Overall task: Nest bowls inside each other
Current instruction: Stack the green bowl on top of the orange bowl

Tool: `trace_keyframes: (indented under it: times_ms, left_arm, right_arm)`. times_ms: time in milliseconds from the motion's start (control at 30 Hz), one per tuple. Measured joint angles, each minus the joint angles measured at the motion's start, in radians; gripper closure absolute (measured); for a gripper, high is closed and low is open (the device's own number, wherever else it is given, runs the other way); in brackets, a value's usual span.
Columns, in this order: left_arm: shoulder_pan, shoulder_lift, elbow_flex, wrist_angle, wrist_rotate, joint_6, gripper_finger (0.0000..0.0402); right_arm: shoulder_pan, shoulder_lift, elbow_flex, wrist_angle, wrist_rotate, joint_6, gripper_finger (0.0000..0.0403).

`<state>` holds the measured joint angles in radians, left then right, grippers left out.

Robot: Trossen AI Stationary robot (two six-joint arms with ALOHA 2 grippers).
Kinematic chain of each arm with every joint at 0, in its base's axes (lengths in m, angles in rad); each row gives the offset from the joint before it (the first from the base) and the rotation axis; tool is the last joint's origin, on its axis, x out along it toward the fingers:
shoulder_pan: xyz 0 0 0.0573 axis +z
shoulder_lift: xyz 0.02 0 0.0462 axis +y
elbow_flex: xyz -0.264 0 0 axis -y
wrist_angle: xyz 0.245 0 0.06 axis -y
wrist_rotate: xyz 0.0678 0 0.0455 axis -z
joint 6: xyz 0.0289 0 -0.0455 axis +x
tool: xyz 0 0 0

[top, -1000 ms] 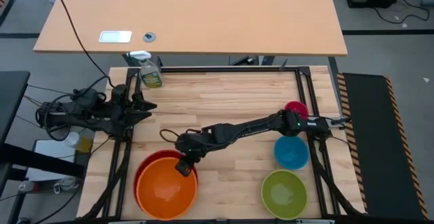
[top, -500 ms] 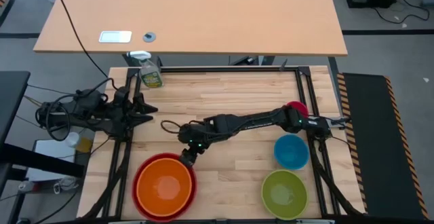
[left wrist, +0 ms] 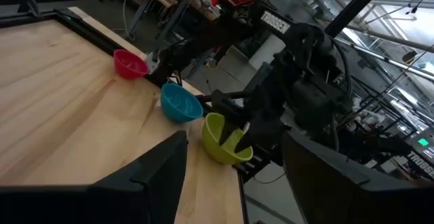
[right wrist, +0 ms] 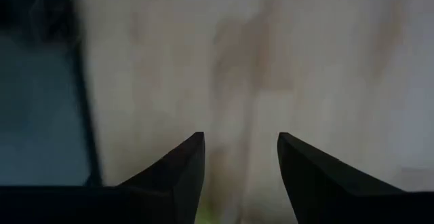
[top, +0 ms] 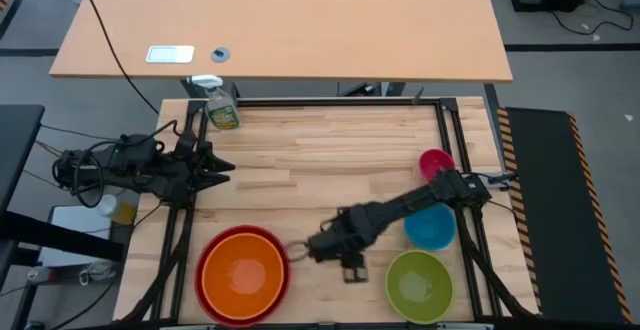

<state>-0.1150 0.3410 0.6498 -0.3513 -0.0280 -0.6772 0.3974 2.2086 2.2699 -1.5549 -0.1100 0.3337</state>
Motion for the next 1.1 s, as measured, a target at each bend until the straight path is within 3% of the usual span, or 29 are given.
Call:
trace_keyframes:
  times_ms: [333, 733, 933, 1100]
  left_arm:
    - [0.000, 0.021, 0.000, 0.005, 0.000, -0.004, 0.0157]
    - [0.000, 0.046, 0.000, 0.009, -0.111, -0.033, 0.0157]
    - [0.001, 0.059, 0.000, 0.008, -0.135, -0.055, 0.0157]
    - [0.001, 0.065, 0.000, 0.011, -0.136, -0.070, 0.0157]
  right_arm:
    - [0.041, -0.137, -0.378, -0.006, -0.071, -0.139, 0.0211]
    - [0.108, -0.422, -0.863, 0.297, -0.143, -0.243, 0.0211]
    - [0.148, -0.428, -0.968, 0.374, -0.139, -0.290, 0.0223]
    - [0.154, -0.428, -1.009, 0.473, -0.132, -0.253, 0.0281]
